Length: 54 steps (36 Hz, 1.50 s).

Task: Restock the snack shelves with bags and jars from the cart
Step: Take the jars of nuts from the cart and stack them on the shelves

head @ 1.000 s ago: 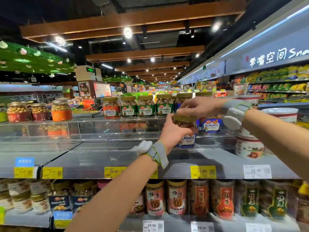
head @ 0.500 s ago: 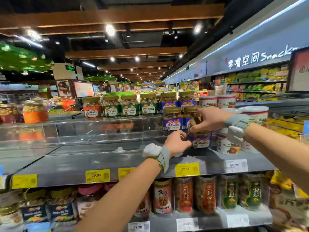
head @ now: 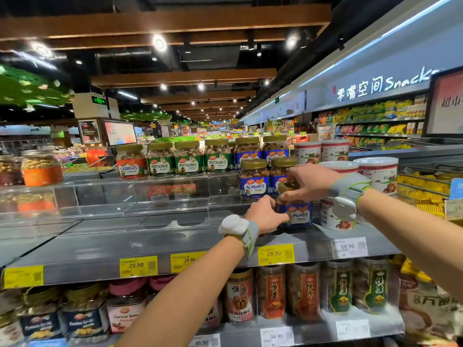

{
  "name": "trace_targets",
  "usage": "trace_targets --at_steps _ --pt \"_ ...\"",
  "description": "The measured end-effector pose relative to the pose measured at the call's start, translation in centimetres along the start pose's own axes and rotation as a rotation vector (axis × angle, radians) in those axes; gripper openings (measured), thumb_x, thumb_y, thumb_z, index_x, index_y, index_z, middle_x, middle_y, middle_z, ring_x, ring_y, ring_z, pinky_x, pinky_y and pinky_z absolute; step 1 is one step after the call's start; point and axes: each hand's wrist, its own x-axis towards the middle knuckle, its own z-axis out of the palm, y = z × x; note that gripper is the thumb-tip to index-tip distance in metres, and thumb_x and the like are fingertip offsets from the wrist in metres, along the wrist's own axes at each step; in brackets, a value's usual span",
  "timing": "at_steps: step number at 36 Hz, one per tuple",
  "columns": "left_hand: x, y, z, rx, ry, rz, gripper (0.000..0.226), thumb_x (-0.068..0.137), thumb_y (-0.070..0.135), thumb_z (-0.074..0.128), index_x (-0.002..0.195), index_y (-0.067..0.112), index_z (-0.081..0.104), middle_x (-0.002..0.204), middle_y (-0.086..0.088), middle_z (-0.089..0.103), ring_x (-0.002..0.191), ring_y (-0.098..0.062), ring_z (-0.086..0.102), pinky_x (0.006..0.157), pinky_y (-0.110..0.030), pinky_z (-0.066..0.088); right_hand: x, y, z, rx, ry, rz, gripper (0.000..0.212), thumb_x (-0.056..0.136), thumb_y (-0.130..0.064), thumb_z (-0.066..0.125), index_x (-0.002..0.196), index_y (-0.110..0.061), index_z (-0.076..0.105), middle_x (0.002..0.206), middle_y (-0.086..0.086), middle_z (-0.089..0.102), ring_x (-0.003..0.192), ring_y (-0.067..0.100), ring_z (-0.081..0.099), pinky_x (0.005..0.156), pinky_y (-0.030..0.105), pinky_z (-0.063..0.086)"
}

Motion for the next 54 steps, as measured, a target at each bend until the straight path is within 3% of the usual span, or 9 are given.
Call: trace_targets --at_steps 13,19,23,28,34,39,45,50,54 --pt "-0.2 0.1 -0.7 0.075 -0.023 0.063 0.052 0.071 0.06 0.075 0.108 0.029 0.053 0.108 0.003 0.069 0.102 -0.021 0.062 0.09 -0.041 0.053 0.1 0.0 -0.2 0.015 -0.036 0.0 0.069 0.08 -0.071 0.063 0.123 -0.018 0.056 0.113 0.001 0.066 0.093 0.018 0.061 0.082 0.034 0.056" --pt "-0.5 -1.0 -3.1 0.3 -0.08 0.157 0.041 0.085 0.015 0.063 0.125 0.025 0.06 0.12 -0.001 0.068 0.113 -0.024 0.062 0.097 -0.04 0.052 -0.1 0.1 0.3 -0.057 0.014 0.01 0.066 0.087 -0.077 0.045 0.116 -0.019 0.056 0.105 0.003 0.066 0.087 0.019 0.062 0.077 0.036 0.057" --pt "-0.7 -1.3 -3.0 0.352 -0.155 0.176 0.038 0.088 0.009 0.065 0.124 0.019 0.068 0.119 -0.002 0.072 0.112 -0.023 0.065 0.094 -0.034 0.052 -0.4 -0.4 0.5 -0.069 0.043 0.009 0.065 0.093 -0.075 0.031 0.106 -0.016 0.055 0.099 0.007 0.065 0.085 0.023 0.06 0.075 0.039 0.053" --pt "-1.1 -0.9 -2.5 0.37 -0.095 0.187 0.029 0.089 0.008 0.065 0.116 0.016 0.074 0.114 -0.008 0.073 0.108 -0.028 0.066 0.092 -0.035 0.054 -0.8 -1.0 0.6 -0.093 0.015 0.024 0.057 0.097 -0.07 0.029 0.096 -0.017 0.05 0.094 0.009 0.061 0.084 0.025 0.055 0.078 0.041 0.05" --pt "-2.0 -0.7 -3.4 0.299 -0.053 0.175 0.023 0.088 0.01 0.065 0.108 0.013 0.077 0.11 -0.008 0.074 0.102 -0.026 0.069 0.092 -0.036 0.056 -1.6 -1.2 0.5 -0.07 -0.007 0.043 0.059 0.097 -0.069 0.029 0.106 -0.016 0.052 0.116 0.013 0.059 0.106 0.027 0.049 0.088 0.041 0.043" --pt "-4.8 0.9 -6.2 0.096 0.122 0.31 0.026 0.092 0.01 0.058 0.109 0.018 0.075 0.11 -0.001 0.073 0.104 -0.019 0.065 0.1 -0.033 0.05 -3.2 -1.7 -0.1 0.049 0.222 0.045 0.05 0.099 -0.056 0.041 0.122 -0.014 0.056 0.128 0.014 0.054 0.123 0.028 0.041 0.1 0.046 0.044" --pt "-9.7 2.8 -6.9 -0.207 -0.204 0.515 0.02 0.077 0.015 0.071 0.09 0.029 0.074 0.086 -0.003 0.076 0.077 -0.013 0.069 0.078 -0.034 0.057 -6.1 -3.5 -0.5 0.256 0.397 0.051 0.028 0.097 -0.039 0.055 0.104 -0.015 0.068 0.108 0.012 0.064 0.104 0.029 0.055 0.087 0.04 0.045" --pt "-12.6 0.6 -1.9 0.02 -0.404 0.498 0.017 0.081 0.026 0.08 0.096 0.023 0.076 0.09 0.002 0.076 0.085 -0.015 0.07 0.08 -0.029 0.056 -12.5 -5.5 1.9 0.246 0.257 0.156 0.022 0.094 -0.027 0.057 0.098 -0.011 0.071 0.092 0.009 0.067 0.086 0.028 0.061 0.07 0.035 0.045" --pt "-14.6 -1.8 2.7 0.074 -0.404 0.448 0.018 0.096 0.022 0.065 0.107 0.013 0.075 0.102 -0.003 0.076 0.092 -0.016 0.069 0.089 -0.037 0.054 -17.6 -5.7 4.3 0.244 0.082 0.206 0.02 0.091 -0.028 0.059 0.094 -0.014 0.073 0.092 0.008 0.071 0.086 0.03 0.065 0.072 0.035 0.05"
